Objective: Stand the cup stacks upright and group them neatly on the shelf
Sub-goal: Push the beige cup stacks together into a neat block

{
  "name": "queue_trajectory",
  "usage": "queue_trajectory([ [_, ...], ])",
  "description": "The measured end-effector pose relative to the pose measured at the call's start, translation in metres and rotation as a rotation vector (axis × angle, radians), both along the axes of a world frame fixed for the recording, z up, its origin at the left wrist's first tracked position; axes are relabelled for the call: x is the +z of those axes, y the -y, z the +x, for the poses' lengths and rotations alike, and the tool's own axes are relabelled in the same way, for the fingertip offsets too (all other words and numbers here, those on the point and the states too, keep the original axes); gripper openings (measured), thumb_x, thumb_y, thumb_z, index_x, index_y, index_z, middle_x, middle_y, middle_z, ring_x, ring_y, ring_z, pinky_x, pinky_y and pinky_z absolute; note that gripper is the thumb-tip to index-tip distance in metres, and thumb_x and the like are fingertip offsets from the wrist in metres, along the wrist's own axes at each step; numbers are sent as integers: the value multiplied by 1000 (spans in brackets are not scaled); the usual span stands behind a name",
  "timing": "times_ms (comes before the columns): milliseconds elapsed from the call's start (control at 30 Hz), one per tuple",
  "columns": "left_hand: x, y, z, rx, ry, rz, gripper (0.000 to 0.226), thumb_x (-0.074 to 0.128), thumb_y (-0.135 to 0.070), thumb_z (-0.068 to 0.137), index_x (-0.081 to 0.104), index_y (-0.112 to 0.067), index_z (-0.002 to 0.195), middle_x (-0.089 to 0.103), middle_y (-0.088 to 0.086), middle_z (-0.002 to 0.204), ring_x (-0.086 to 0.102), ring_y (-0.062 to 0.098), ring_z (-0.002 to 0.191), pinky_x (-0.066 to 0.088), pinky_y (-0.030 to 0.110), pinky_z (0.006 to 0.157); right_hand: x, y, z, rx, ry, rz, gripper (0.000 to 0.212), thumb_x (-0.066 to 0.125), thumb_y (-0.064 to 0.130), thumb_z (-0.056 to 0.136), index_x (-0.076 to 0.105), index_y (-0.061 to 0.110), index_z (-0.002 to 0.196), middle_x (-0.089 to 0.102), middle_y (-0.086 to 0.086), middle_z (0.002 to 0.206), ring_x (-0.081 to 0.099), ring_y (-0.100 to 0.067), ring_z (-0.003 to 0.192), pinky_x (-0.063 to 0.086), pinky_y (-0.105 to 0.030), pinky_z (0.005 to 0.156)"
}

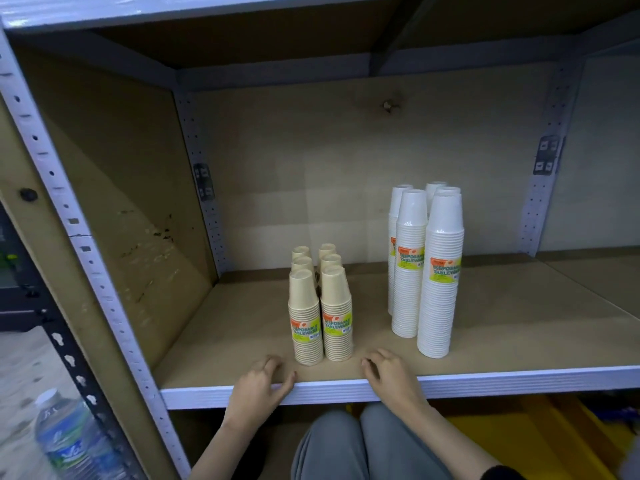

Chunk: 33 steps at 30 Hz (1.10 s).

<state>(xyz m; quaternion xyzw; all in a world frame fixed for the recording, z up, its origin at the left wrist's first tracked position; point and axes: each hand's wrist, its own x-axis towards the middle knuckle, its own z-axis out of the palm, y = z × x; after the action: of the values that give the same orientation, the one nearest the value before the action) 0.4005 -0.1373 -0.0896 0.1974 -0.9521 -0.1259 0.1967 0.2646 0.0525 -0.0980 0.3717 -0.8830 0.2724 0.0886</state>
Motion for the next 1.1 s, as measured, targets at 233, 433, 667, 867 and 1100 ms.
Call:
queue_trajectory([
  [233,-22,-58,-14,-392,-312,-160,11,52,-31,81,52,-22,75,65,-5,68,49,3,71,43,15,64,-12,-68,-1,-114,-105,-144,15,60,23,72,69,15,64,69,6,65,58,-4,63,41,-16,70],
  [433,0,-139,-76,-453,-100,56,61,28,-52,78,59,-13,112,64,3,115,55,13,109,42,20,93,-14,-121,-21,-233,-83,-95,27,53,35,78,62,18,59,64,5,62,62,-8,63,48,-18,59],
  [667,16,-150,-129,-213,343,76,82,44,-53,90,17,0,147,18,17,157,17,24,146,13,32,120,19,-137,-56,-233,244,157,80,47,66,78,40,6,131,45,-8,134,43,-21,128,35,-28,104],
  [867,19,-138,-142,-186,496,121,102,40,-66,84,-2,2,148,-3,18,158,-1,27,148,4,36,121,42,-126,-71,-174,373,377,122,36,86,62,3,7,149,4,-10,159,10,-22,147,11,-33,120],
  [1100,19,-137,-151,-214,492,157,100,41,-64,85,-4,-1,148,-5,15,159,-7,26,148,1,37,121,44,-115,-86,-133,374,471,105,43,70,79,-3,6,149,-1,-10,160,2,-21,148,5,-37,122],
])
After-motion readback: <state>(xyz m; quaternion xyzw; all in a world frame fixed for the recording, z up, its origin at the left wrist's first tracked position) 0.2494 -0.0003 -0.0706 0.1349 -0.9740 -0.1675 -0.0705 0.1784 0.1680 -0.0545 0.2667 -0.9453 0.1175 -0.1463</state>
